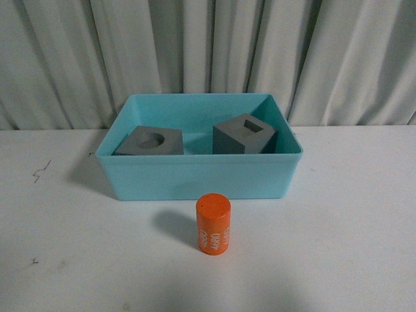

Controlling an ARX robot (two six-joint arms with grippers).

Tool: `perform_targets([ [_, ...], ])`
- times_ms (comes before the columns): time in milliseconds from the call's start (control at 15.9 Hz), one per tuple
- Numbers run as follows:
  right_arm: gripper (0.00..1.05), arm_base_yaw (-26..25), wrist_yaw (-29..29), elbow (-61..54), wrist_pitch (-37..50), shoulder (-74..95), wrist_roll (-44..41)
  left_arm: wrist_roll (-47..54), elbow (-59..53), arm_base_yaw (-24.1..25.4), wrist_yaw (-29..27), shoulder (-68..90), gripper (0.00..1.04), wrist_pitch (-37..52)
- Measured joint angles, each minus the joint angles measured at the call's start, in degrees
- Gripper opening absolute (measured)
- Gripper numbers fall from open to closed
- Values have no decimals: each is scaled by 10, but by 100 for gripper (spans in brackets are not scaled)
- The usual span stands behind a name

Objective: Place gray and orange parts in blue box

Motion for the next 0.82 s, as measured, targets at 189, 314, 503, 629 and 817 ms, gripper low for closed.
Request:
perform_targets([
  [189,98,0,0,0,0,0,0,0,-16,0,0,-58,2,-34],
  [314,98,0,0,0,0,0,0,0,-35,0,0,-77,2,-45],
  [503,98,0,0,0,0,0,0,0,-35,0,0,-134,2,-85],
  [629,98,0,0,0,0,0,0,0,-35,0,0,-167,2,-123],
  [817,98,0,0,0,0,0,0,0,-35,0,0,-209,2,-160],
])
